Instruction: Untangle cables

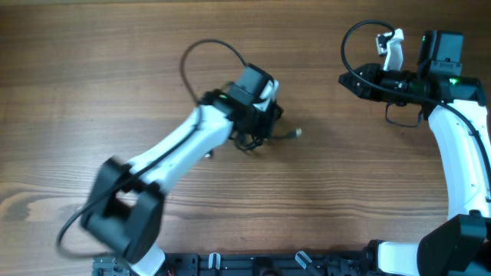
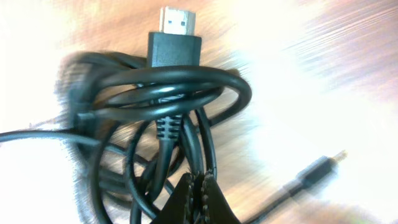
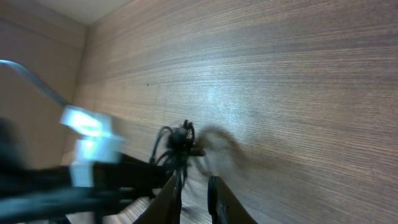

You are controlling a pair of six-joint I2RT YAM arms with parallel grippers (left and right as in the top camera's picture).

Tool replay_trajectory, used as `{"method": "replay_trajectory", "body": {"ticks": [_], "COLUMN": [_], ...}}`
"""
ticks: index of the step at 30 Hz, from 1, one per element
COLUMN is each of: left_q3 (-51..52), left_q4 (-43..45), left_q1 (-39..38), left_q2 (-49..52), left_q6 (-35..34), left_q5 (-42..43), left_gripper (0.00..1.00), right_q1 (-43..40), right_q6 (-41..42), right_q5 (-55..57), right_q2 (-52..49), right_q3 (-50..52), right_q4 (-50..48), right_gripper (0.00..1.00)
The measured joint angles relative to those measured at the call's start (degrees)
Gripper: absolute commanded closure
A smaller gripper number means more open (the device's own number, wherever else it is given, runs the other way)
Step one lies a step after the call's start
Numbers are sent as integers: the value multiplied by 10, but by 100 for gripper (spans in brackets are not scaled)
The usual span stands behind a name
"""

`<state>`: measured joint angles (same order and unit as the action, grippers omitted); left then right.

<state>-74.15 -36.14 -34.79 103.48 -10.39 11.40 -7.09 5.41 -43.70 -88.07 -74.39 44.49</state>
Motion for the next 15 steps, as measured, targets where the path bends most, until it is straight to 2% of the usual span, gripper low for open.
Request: {"method": "replay_trajectory", "body": {"ticks": [2, 6, 9, 13, 15], "left_q3": [-13, -18, -18, -18, -18], "left_q4": [-7, -41, -42, -42, -42], "left_q1": [40, 68, 67, 67, 68], "left_q2": [-77, -98, -98, -98, -98], "left_q6": [-2, -3, -6, -9, -15], "left_q5": [92, 170, 191, 213, 223], "left_gripper": [96, 96, 96, 96, 96], "right_q1": [0, 23, 75, 137, 158], "right_q6": [-15, -75, -137, -182, -201], "right_q5": [-3, -46, -75, -54, -22], "right_q2": [0, 0, 0, 0, 0], "right_q3": [0, 0, 0, 0, 0], "right_q4": [0, 0, 0, 0, 6], "right_gripper": [83, 84, 69, 41, 38]}}
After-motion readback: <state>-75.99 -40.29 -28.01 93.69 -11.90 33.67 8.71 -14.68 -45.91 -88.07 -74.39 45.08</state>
